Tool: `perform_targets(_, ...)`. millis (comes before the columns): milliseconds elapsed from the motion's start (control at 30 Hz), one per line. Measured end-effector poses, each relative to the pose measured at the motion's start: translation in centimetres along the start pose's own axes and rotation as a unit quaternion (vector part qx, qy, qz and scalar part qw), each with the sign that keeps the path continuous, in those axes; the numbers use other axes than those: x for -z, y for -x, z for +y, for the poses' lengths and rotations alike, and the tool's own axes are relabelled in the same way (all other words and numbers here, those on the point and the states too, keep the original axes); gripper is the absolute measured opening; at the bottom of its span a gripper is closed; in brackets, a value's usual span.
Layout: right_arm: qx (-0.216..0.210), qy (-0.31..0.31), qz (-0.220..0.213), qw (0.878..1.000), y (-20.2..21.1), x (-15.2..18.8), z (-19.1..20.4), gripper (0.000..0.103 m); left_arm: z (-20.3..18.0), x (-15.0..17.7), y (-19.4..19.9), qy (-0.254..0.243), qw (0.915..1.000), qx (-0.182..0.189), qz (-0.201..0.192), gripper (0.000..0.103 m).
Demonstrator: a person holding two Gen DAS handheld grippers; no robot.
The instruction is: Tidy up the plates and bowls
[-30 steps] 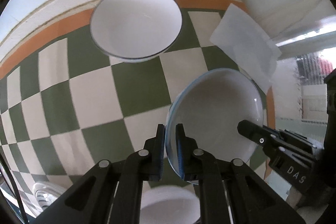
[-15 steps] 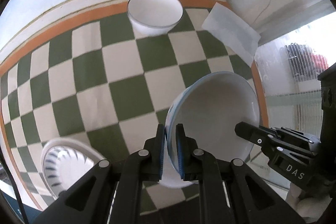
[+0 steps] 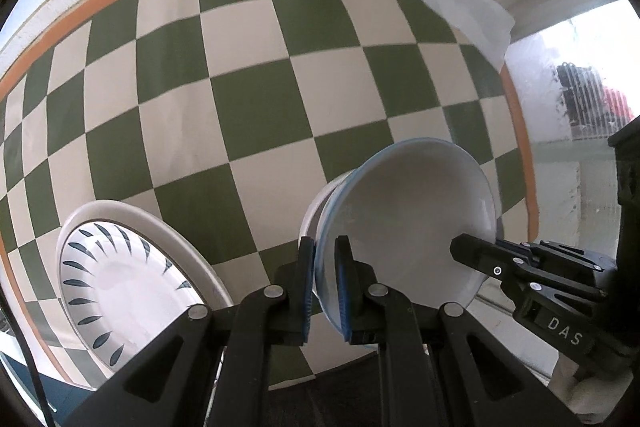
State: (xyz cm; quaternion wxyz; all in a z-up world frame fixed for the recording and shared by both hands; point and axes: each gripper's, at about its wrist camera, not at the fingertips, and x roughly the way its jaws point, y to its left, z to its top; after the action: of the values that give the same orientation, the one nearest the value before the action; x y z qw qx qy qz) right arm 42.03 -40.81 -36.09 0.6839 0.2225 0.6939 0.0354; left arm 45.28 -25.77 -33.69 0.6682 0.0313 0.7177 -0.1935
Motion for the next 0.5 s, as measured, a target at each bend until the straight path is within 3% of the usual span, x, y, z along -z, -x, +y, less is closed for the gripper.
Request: perform_targets(500,0.008,-0.007,0.03,0.999,-2.2,-0.2,-0.6,0.012,0.5,-0.2,-1.6,-0.004,0.9997,-0.008,0.021,0.009)
